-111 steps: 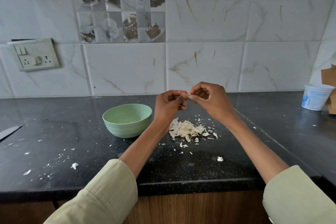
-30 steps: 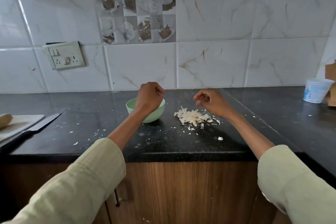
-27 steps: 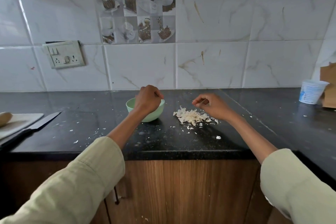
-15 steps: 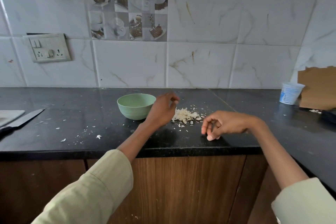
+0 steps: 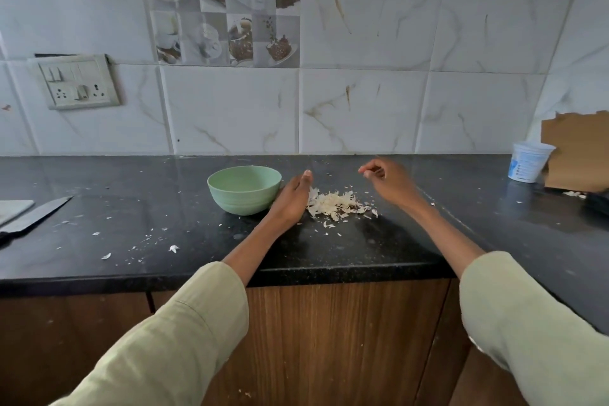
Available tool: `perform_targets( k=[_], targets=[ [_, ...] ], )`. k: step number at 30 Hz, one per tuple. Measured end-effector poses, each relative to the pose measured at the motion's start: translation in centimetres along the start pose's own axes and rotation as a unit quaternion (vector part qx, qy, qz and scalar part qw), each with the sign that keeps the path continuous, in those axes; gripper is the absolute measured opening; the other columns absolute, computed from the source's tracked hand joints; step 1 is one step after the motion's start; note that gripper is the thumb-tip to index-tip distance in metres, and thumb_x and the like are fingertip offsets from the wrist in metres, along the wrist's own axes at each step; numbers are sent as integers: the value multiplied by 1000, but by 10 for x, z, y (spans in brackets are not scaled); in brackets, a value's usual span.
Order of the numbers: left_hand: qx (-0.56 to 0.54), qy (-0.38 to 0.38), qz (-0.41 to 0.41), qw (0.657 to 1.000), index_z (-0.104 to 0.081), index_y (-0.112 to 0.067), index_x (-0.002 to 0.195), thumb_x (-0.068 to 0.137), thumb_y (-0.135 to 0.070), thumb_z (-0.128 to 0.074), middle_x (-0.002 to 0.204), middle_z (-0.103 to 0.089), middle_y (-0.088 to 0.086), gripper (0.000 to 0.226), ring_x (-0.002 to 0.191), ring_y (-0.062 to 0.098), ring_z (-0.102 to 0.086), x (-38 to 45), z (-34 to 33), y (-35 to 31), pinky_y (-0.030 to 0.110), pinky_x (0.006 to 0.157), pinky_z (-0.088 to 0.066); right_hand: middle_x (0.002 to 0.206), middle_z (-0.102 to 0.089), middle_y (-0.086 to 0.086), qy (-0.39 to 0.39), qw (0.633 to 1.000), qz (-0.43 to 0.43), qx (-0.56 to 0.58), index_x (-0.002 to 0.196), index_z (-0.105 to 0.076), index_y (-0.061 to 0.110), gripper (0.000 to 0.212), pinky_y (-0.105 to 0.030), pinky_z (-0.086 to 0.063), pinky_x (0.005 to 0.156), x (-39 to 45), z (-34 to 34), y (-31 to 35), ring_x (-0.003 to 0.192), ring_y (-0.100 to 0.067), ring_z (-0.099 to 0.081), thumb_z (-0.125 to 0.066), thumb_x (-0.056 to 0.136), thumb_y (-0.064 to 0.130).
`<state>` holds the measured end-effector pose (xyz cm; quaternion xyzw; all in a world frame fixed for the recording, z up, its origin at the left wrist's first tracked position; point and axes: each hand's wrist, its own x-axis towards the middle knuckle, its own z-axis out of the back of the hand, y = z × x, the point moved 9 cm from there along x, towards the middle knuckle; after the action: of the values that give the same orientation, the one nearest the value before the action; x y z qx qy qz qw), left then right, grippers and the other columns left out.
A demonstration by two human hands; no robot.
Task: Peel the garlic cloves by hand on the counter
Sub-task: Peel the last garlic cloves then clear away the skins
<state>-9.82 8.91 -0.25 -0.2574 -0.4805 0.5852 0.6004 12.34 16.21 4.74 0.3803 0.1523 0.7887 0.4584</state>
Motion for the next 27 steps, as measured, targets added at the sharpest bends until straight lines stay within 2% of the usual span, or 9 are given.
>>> perform_targets(
  k=[5,10,13,15,18,22,24,25,27],
  targets=[
    [-8,24,12,1000,-28,-11,165,108,-66,-15,170,-28,12,81,159,26,-25,13,-13,-13,42,129,-17,165,-42,-9,163,983,-78,8,157,-44,8,57,-45,-28,127,10,-49,-26,154,-26,-37,-30,115,44],
    [-18,63,32,997,-23,-21,167,91,-89,-7,171,-27,13,103,158,31,-26,36,-32,-6,56,127,-17,165,-42,-11,244,969,-41,16,154,-50,16,55,-36,-27,119,9,-80,14,153,-30,-37,-21,116,44],
    [-21,55,26,998,-38,-17,162,93,-88,-6,163,-44,13,104,150,31,-42,39,-31,-3,55,125,-28,166,-40,-8,258,964,-18,54,154,-49,20,47,-45,-30,125,7,-89,26,153,-29,-37,-27,116,37],
    [-34,45,18,998,-56,-12,150,98,-81,-5,152,-57,15,100,138,29,-54,38,-26,-2,49,118,-38,160,-51,-4,255,964,-2,71,145,-61,19,44,-40,-41,116,6,-86,24,148,-30,-46,-31,116,35],
    [-57,21,6,998,-75,-11,124,104,-71,-2,128,-72,15,96,120,27,-66,29,-19,-5,44,110,-46,129,-74,-7,202,970,-9,133,121,-78,17,45,-44,-49,106,3,-68,15,121,-39,-64,-43,112,43],
    [-89,-24,49,995,-68,-9,132,108,-64,-7,128,-69,13,86,123,27,-62,19,-13,-3,41,104,-48,126,-74,-11,66,981,-85,160,121,-73,6,50,-44,-45,117,-5,-44,-1,119,-25,-69,-32,116,34],
    [-105,-51,75,990,-63,-16,125,110,-61,-9,105,-66,4,72,105,21,-61,12,-21,-7,32,82,-47,130,-71,-22,44,987,-112,108,122,-71,-4,60,-44,-48,111,-18,-48,2,122,-37,-66,-28,117,37],
    [-111,-65,85,988,-62,-15,127,111,-59,-10,102,-65,4,70,100,20,-61,9,-28,-12,31,80,-45,128,-70,-28,38,988,-117,88,119,-70,-9,62,-43,-49,103,-23,-53,11,121,-43,-65,-27,117,36],
    [-130,-83,113,982,-60,-7,141,111,-58,-11,127,-67,15,77,120,27,-63,5,-43,-15,37,99,-46,117,-71,-30,55,990,-115,61,109,-70,-7,56,-40,-48,87,-33,-67,40,117,-45,-65,-28,117,30]
  ],
)
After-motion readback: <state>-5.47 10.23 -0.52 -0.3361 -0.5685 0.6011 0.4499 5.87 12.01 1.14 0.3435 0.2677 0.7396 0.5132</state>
